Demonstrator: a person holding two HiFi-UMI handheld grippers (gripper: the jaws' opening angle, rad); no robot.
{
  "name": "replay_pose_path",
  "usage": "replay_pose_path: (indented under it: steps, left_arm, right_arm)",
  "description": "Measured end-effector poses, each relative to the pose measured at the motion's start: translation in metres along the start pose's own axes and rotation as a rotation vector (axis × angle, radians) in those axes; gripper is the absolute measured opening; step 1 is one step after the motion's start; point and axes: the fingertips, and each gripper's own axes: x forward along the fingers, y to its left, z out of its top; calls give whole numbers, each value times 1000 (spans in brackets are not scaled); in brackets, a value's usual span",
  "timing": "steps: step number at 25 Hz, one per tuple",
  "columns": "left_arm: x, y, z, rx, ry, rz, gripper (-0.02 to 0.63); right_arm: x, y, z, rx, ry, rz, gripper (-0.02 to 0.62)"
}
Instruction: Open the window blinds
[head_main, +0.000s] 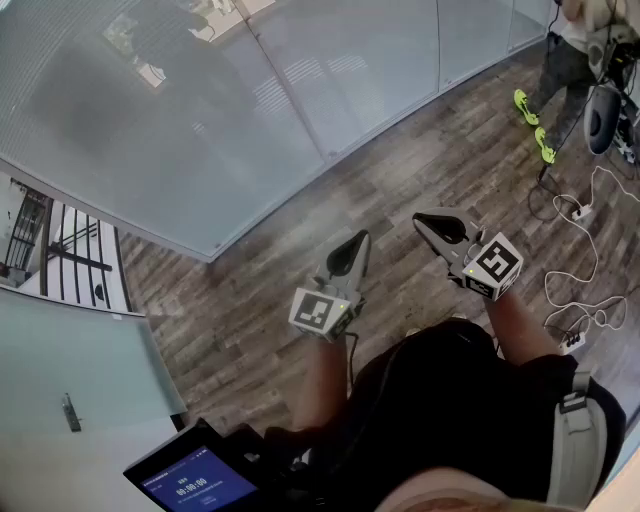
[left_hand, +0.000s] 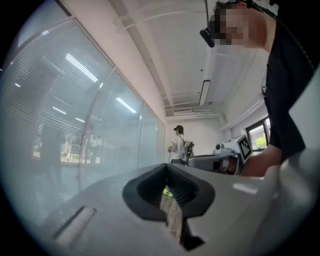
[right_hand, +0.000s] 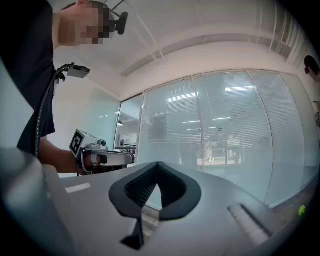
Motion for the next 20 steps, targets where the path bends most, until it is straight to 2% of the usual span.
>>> replay_pose_path:
  steps: [13,17,20]
  left_arm:
    - [7,9,4,-19,3,8,3]
    - [10,10,6,-17,-10,1,3]
    - [10,14,1,-21,-9,3,3]
  right_arm:
    - [12,-7,0,-14,-8,27,5]
    - [18,-1,-1,81,-8,88,6]
    - [20,-1,-6,77,-4,99,19]
